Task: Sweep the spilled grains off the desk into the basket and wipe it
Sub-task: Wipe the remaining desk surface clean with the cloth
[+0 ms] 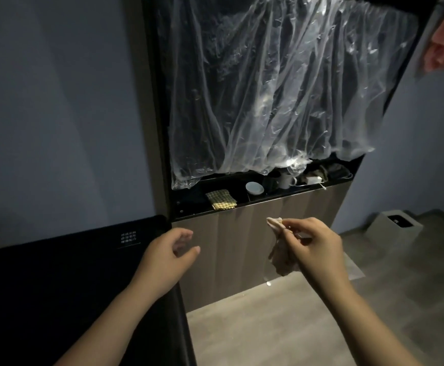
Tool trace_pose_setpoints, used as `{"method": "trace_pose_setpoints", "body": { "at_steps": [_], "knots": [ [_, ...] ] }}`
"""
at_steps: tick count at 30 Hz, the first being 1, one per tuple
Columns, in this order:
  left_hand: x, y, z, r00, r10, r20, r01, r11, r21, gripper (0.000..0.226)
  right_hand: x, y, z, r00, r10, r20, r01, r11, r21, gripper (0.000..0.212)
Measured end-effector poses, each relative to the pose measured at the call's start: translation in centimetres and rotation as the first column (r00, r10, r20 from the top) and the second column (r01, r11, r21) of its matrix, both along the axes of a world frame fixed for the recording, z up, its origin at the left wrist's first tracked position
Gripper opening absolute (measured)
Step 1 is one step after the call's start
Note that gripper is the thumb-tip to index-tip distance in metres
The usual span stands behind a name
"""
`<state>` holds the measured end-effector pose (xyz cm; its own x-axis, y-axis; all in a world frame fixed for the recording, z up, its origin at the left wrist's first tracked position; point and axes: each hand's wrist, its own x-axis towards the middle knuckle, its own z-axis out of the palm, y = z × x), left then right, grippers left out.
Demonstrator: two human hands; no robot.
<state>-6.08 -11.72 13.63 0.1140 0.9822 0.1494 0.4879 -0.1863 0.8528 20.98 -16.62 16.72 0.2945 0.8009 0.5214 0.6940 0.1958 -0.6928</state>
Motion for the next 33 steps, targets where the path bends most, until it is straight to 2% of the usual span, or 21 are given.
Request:
{"method": "trace_pose_setpoints", "body": {
  "at_steps": [9,14,24,33],
  "knots": [
    [5.9,3.5,-2.5,0.952,0.306,0.027,-0.303,0.948,-0.099,0.030,5.8,12.6,-2.9,0.946,0.320,0.061,-0.308,0.940,-0.150,0.013],
    [7.0,4.9,-3.4,0.897,0.440,0.028,-0.433,0.891,-0.139,0.032,5.3,17.8,-4.6,0.903,0.429,0.014,-0.418,0.885,-0.206,0.012],
    [5.0,11.1,-8.0,0.830,0.557,-0.016,-0.548,0.812,-0.201,0.037,1.2,28.4,-10.1,0.841,0.540,0.033,-0.497,0.795,-0.347,0.012],
    [3.8,15.2,-11.8,0.819,0.566,-0.096,-0.564,0.762,-0.318,0.039,-2.9,35.8,-15.1,0.784,0.614,0.093,-0.531,0.741,-0.412,0.012]
  ]
}}
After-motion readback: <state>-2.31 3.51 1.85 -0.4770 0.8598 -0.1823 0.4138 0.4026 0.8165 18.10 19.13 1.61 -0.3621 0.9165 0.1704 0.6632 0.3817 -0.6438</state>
